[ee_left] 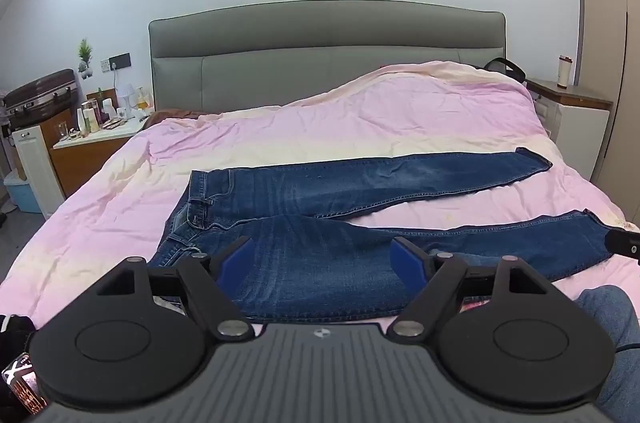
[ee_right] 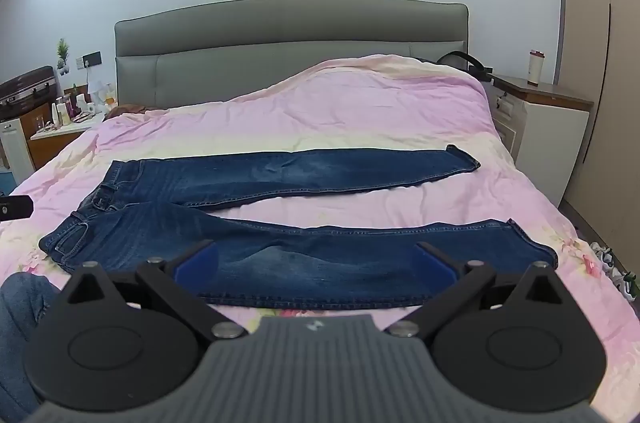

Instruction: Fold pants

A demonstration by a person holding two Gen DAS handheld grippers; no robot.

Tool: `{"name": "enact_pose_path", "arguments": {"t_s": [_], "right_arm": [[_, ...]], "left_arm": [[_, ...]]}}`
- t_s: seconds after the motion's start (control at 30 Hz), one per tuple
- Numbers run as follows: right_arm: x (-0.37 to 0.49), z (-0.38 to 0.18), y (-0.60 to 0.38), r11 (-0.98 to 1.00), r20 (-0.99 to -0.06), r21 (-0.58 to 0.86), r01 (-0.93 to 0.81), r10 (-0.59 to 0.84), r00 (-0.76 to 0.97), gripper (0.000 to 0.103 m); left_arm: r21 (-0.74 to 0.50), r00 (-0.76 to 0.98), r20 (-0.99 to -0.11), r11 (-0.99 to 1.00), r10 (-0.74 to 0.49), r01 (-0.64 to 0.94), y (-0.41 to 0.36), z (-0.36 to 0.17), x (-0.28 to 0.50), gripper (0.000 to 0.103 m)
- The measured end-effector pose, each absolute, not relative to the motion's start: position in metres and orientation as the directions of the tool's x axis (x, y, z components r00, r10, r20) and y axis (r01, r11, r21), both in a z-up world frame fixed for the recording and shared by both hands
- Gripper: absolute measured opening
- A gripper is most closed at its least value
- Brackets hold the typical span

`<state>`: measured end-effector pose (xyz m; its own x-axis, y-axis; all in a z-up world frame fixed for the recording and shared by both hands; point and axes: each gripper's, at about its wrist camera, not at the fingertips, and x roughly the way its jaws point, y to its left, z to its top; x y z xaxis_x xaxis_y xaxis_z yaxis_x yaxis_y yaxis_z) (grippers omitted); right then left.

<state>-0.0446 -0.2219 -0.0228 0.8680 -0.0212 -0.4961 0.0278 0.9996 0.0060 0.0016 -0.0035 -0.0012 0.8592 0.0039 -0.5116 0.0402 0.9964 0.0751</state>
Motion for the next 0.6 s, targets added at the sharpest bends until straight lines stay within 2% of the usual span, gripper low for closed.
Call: {"name": "enact_pose_path", "arguments": {"t_s": [0.23, 0.6], "right_arm": [[-0.044, -0.02, -0.227, 1.0, -0.507, 0.014, 0.013, -0.004, 0.862, 0.098], [-0.046, -0.021, -0.221, 1.0, -0.506, -0.004, 0.026, -0.025, 0.862, 0.098]], "left_arm": [[0.008, 0.857, -0.514, 0.999, -0.039, 0.05, 0.005, 0.0, 0.0, 0.087], [0.029, 0.846, -0.533, 0.999, -0.022, 0.045, 0.001, -0.003, 0.003, 0.087]]}}
